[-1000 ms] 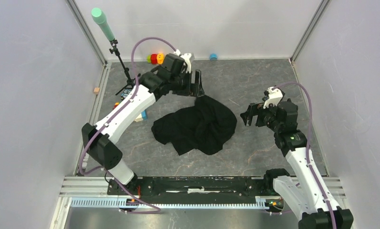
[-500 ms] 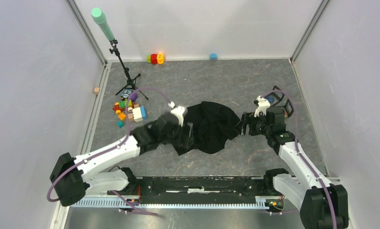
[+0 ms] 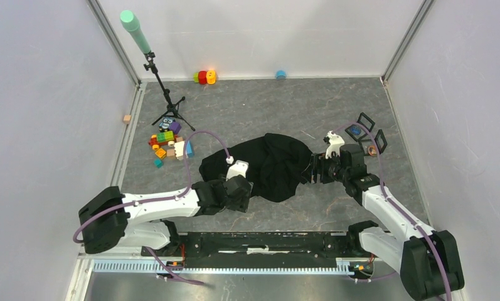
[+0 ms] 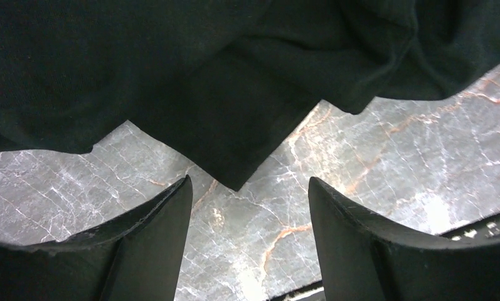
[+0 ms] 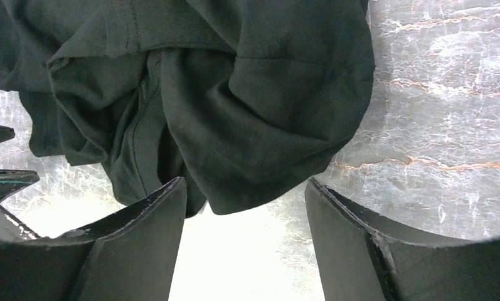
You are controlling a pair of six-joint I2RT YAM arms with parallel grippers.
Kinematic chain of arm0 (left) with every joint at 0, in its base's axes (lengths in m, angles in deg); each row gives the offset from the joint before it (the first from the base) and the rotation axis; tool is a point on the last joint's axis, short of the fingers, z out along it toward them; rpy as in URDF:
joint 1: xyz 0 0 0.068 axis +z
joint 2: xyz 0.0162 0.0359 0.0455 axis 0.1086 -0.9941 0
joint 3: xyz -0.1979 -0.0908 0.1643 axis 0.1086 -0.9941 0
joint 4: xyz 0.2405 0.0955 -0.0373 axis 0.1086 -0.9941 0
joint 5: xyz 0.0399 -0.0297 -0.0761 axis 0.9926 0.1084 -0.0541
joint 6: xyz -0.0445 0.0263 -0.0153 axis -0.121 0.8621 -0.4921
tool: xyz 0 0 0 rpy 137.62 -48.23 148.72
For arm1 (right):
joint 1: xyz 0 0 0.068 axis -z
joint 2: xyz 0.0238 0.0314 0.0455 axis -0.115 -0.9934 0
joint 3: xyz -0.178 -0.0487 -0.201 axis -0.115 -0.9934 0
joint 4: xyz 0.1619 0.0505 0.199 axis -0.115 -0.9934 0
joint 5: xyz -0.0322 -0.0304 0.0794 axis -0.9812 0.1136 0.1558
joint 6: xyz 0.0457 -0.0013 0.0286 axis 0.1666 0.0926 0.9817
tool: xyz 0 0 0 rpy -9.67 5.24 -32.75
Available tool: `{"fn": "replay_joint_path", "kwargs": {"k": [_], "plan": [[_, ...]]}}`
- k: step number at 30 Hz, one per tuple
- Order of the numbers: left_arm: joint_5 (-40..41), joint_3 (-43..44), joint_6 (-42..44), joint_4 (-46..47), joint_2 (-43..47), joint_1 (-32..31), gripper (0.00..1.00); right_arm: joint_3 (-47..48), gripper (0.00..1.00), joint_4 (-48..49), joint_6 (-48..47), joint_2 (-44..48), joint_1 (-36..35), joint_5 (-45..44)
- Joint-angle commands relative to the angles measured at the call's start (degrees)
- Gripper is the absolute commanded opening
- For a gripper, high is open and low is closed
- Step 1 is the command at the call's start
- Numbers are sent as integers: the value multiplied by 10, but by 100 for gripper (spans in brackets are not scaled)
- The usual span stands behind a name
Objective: Pin the brooch onto the clothing
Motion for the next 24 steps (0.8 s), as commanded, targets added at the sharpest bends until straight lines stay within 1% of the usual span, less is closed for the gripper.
{"fn": "replay_joint_path", "kwargs": {"k": [1,4,10,11,13,16,17,19,20,23,24], "plan": [[46,9,-35,31,-34,-3,73,-6,74,20,3,-4,-5,-29],[54,10,-59,28,-59,-3,73,-5,74,18,-2,-7,-5,-37],[70,5,-88,37,-86,-3,66,-7,74,27,-2,-23,-9,-36],[69,5,-88,42,-92,-3,65,-8,75,31,-1,-26,-10,-35],[69,6,-88,50,-106,-3,63,-10,82,40,-1,-36,-11,-32],[75,14,-90,50,-130,-3,54,-4,86,49,-5,-54,-14,-30],[80,17,-93,48,-139,-3,48,-3,86,54,-6,-60,-15,-30],[91,22,-102,39,-153,-3,34,-2,82,68,-7,-73,-16,-32],[98,26,-106,32,-157,-3,28,-1,77,69,-7,-81,-16,-30],[128,46,-110,-10,-153,-2,15,5,57,99,-6,-106,-16,-31],[138,57,-109,-27,-146,-2,12,10,47,102,-5,-113,-16,-36]]}}
